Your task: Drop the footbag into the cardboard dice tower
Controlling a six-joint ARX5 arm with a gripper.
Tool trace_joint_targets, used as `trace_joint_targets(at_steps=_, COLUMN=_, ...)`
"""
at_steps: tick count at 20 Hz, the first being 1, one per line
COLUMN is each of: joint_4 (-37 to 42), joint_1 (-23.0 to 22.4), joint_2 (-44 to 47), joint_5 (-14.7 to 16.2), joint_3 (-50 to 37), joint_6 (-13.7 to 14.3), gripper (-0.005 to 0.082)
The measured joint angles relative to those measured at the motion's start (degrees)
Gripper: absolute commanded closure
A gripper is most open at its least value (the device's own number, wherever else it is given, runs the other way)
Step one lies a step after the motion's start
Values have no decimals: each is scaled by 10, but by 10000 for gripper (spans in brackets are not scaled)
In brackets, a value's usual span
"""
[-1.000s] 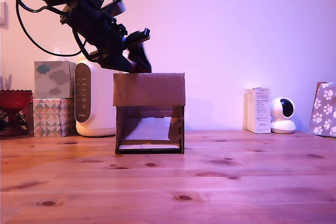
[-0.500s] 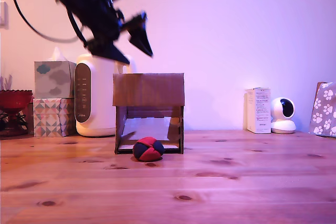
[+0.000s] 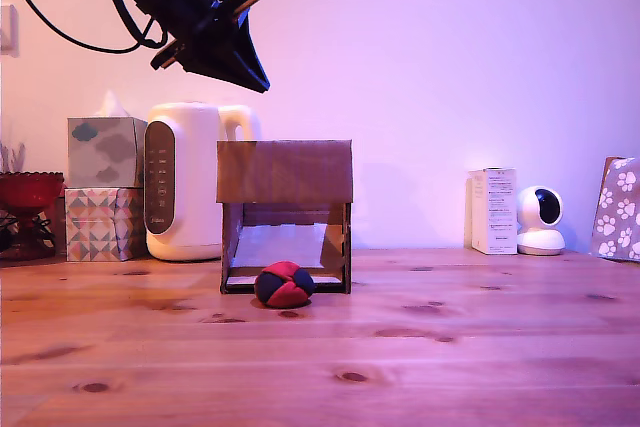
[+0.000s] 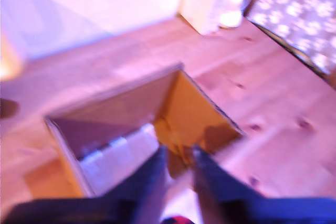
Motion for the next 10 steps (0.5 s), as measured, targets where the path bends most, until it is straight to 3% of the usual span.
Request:
trace_joint_targets(at_steps=4, joint_4=23, joint_1=0, joint_2=-30, joint_5=3, joint_3=-32, joint_6=4, gripper=786)
trace_joint_targets(at_steps=10, joint_4=156, joint_1=0, joint_2=-129, joint_5=44, joint_3=-213, joint_6=4, gripper=785)
